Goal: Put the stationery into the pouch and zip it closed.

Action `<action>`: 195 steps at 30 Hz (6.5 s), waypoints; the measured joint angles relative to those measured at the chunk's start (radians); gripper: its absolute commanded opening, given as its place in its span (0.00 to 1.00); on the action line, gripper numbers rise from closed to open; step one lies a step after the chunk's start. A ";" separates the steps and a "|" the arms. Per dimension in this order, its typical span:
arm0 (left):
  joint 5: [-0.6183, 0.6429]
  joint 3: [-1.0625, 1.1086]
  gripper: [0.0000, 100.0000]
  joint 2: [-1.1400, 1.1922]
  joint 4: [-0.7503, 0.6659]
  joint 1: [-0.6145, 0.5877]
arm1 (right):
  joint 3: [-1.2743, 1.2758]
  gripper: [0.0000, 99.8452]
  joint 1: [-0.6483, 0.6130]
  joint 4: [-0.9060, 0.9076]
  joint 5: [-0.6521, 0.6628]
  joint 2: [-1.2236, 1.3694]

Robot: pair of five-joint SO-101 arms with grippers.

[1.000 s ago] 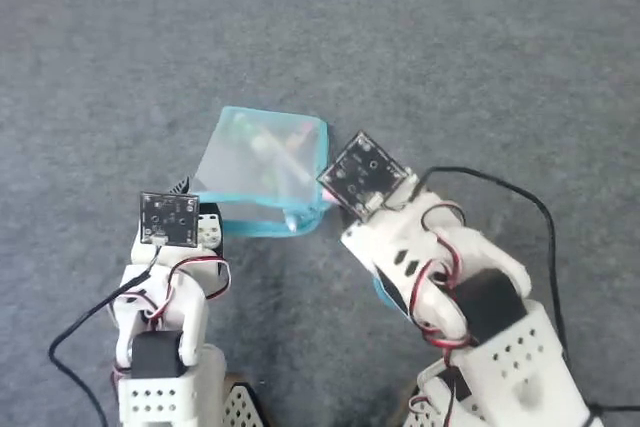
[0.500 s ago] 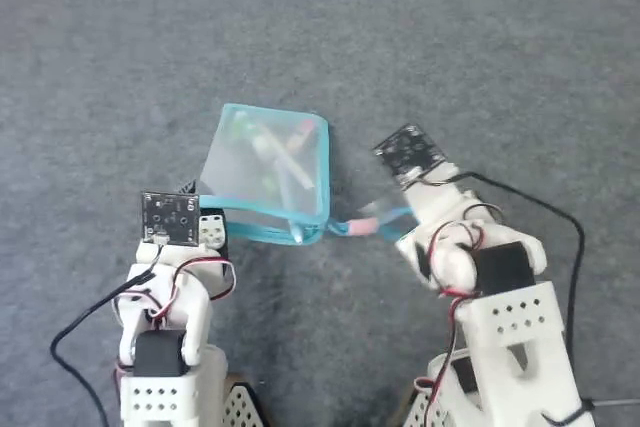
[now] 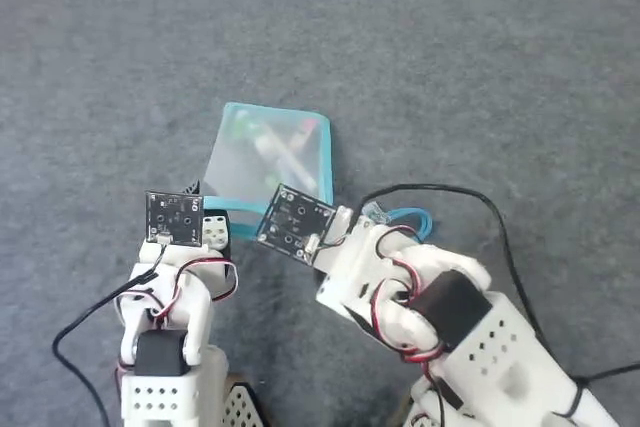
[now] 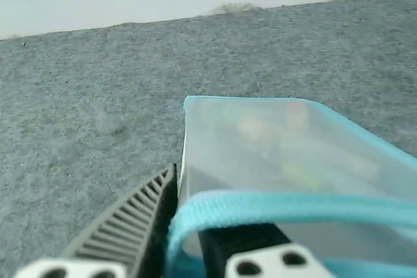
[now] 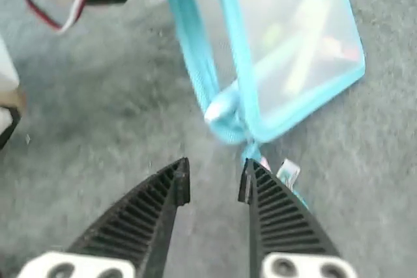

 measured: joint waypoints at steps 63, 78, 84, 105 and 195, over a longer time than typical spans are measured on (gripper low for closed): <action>0.000 0.002 0.01 0.000 0.000 0.006 | 0.023 0.10 0.055 -0.315 -0.041 0.324; 0.000 0.003 0.01 0.002 0.000 0.009 | -0.043 0.10 -0.028 -0.345 -0.043 0.459; 0.002 0.003 0.01 0.002 0.000 0.006 | -0.117 0.10 -0.026 -0.404 -0.043 0.595; 0.002 0.003 0.01 0.002 0.000 0.011 | 0.172 0.10 0.100 -0.247 -0.048 0.066; 0.003 0.003 0.01 0.002 0.000 0.009 | 0.046 0.10 0.064 -0.344 -0.018 0.230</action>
